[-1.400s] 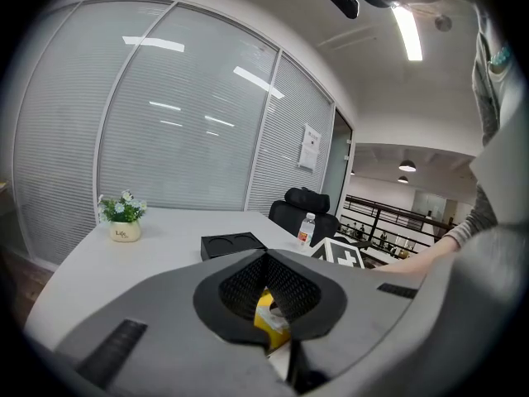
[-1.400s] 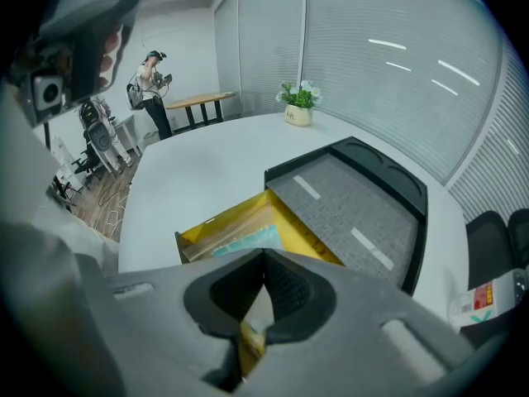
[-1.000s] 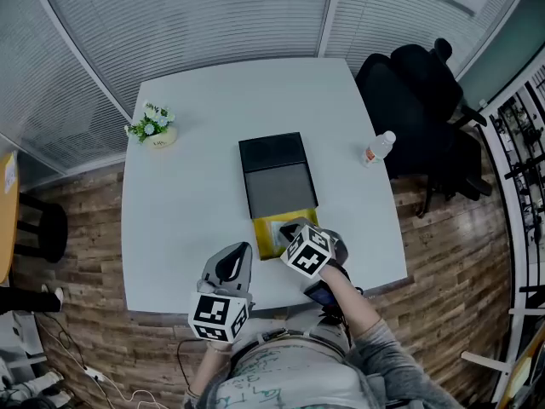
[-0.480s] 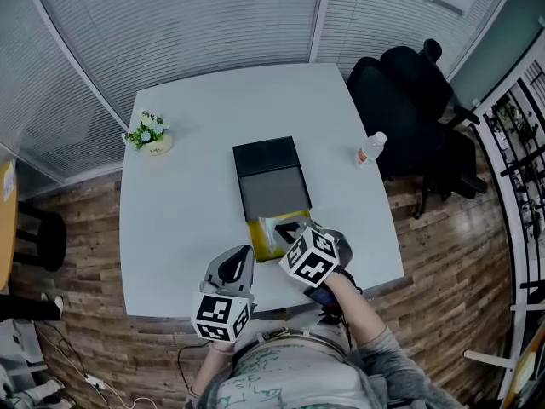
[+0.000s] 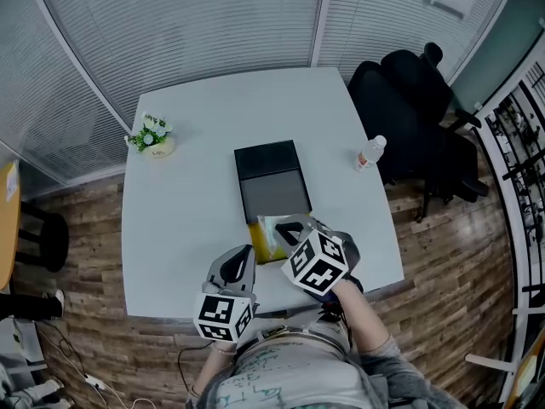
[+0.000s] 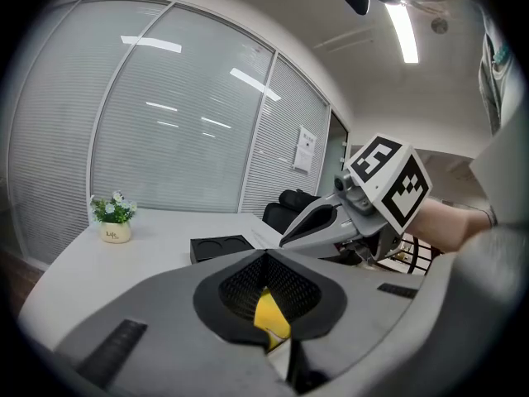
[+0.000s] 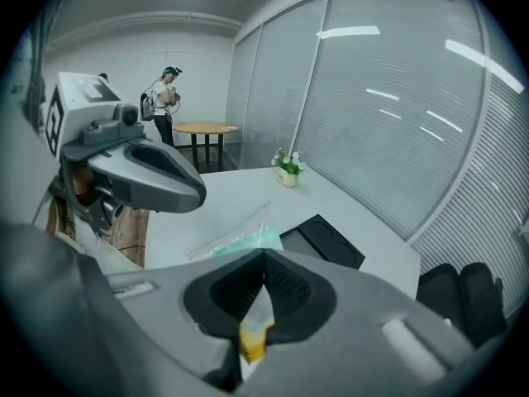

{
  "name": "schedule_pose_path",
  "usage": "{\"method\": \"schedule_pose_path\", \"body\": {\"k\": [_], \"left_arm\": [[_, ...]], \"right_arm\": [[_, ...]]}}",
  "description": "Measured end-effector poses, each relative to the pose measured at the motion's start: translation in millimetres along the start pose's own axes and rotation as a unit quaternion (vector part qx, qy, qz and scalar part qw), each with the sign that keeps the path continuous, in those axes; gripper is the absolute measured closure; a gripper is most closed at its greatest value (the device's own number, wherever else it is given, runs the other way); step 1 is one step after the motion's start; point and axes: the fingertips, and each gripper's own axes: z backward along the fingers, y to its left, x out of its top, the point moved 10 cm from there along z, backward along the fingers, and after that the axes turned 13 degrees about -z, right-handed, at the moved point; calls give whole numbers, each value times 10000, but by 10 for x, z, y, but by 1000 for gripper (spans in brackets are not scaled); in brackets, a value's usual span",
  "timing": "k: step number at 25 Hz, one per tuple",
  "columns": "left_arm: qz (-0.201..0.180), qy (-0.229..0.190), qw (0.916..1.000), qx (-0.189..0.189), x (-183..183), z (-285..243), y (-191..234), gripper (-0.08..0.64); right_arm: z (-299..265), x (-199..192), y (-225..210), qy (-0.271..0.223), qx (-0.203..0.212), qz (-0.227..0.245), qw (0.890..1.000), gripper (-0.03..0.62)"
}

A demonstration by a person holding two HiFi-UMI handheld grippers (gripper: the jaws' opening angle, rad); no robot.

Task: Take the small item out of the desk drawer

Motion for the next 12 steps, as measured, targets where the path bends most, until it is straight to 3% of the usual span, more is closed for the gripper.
{"method": "schedule_pose_path", "body": {"k": [12], "left_arm": [[-21,35,10000,-53,15,-53,-99,561]], "right_arm": [[103,-58,-78,-35,-97,-168,9998,588]]}}
